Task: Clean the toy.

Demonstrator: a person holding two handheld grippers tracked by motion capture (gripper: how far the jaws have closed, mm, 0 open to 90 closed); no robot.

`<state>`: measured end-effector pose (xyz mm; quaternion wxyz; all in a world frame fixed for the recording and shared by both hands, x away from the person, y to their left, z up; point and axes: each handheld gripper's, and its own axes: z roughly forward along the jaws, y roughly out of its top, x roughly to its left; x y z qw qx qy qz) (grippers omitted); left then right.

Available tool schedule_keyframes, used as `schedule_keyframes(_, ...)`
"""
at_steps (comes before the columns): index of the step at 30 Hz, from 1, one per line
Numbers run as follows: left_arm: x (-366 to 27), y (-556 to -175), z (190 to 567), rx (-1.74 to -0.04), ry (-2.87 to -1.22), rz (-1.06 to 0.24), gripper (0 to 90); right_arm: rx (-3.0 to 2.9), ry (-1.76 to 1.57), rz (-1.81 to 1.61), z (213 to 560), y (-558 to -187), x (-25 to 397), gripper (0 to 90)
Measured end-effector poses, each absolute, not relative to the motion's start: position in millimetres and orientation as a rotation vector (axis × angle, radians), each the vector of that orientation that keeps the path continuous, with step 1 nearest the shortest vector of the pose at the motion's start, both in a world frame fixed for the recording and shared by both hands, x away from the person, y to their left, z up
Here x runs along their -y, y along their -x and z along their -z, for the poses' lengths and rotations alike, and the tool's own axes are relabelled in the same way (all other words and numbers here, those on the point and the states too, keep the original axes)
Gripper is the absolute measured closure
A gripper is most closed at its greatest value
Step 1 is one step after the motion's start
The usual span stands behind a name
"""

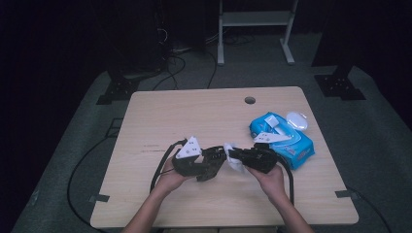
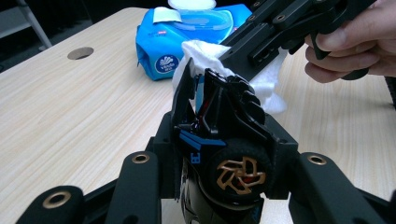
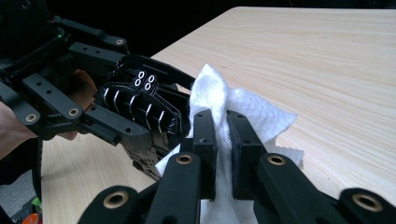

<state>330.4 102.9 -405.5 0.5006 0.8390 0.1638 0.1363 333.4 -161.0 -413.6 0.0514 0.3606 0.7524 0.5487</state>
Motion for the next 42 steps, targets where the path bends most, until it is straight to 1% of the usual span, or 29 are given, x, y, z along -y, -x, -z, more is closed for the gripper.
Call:
schedule_keyframes(6,-101,-335,404,-0.414,-2.046,-0.309,58.2,-2.278,-1.134,-1.657,418,-336,170,82.3)
schedule_keyframes(9,-95,-340,402,-0.409,-2.069,-0.318,58.2,-2.267,-1.148,-1.655,419,-338,173,82.3)
schedule_keyframes(22,-69,-369,396,-0.406,-2.163,-0.251,58.2,-2.253,-1.166,-1.586,418,-338,196,82.3)
schedule_keyframes(29,-54,-375,394,-0.388,-2.219,-0.241,58.1,-2.238,-1.182,-1.569,419,-335,207,82.3)
schedule_keyframes(35,-45,-380,398,-0.4,-2.217,-0.212,58.2,-2.229,-1.192,-1.57,420,-336,210,82.3)
schedule_keyframes(38,-38,-382,405,-0.383,-2.279,-0.234,58.1,-2.223,-1.196,-1.564,420,-336,212,82.3)
schedule_keyframes(42,-33,-383,418,-0.386,-2.337,-0.222,58.1,-2.216,-1.208,-1.565,421,-336,215,82.3)
